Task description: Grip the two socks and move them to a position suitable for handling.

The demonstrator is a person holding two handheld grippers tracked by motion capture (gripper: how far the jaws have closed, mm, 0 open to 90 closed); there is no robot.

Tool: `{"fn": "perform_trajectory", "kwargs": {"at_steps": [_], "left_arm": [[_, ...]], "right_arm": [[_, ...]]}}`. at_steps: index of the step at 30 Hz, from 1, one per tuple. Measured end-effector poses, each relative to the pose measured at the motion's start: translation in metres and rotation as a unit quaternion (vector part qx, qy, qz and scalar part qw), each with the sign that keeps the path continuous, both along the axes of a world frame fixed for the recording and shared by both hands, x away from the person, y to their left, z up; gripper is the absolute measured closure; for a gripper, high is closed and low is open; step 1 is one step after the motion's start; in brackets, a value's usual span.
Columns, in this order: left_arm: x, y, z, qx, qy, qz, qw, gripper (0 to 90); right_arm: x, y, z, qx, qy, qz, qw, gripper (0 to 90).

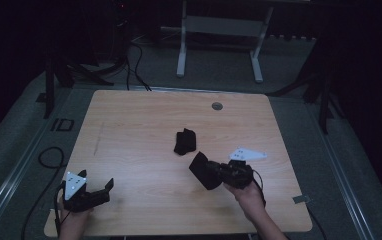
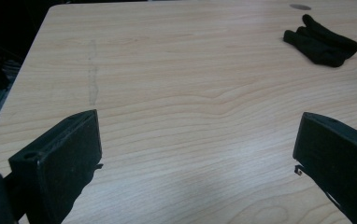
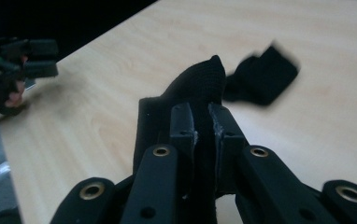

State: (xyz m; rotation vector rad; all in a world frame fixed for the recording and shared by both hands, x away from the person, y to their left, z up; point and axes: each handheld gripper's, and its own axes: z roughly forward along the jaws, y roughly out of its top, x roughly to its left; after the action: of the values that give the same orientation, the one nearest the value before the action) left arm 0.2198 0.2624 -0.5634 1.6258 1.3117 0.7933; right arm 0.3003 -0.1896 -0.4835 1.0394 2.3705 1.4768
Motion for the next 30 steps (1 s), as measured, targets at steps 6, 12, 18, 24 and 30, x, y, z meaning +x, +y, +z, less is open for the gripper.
{"fn": "perform_trajectory", "kwargs": {"at_steps": [6, 12, 18, 24, 30], "left_arm": [[0.001, -0.009, 0.001, 0.007, 0.004, -0.021, 0.9997, 1.4], [0.002, -0.013, 0.001, 0.012, 0.003, -0.027, 0.9995, 1.4], [0.002, -0.015, 0.001, 0.011, 0.006, -0.032, 0.9994, 1.4], [0.0, -0.027, 0.002, 0.006, 0.007, -0.053, 0.9986, 1.4], [0.0, -0.044, 0.004, 0.011, 0.008, -0.085, 0.9963, 1.4]], "right_arm": [[-0.013, -0.009, -0.049, -0.004, 0.048, -0.071, 0.9963, 81.1], [-0.005, -0.018, -0.074, -0.059, 0.055, -0.133, 0.9878, 80.5], [-0.004, -0.015, -0.081, -0.083, 0.052, -0.141, 0.9851, 61.5], [-0.009, -0.024, -0.051, -0.049, 0.045, -0.125, 0.99, 40.7], [-0.015, -0.047, -0.03, -0.069, 0.004, -0.098, 0.9928, 62.4]]}}
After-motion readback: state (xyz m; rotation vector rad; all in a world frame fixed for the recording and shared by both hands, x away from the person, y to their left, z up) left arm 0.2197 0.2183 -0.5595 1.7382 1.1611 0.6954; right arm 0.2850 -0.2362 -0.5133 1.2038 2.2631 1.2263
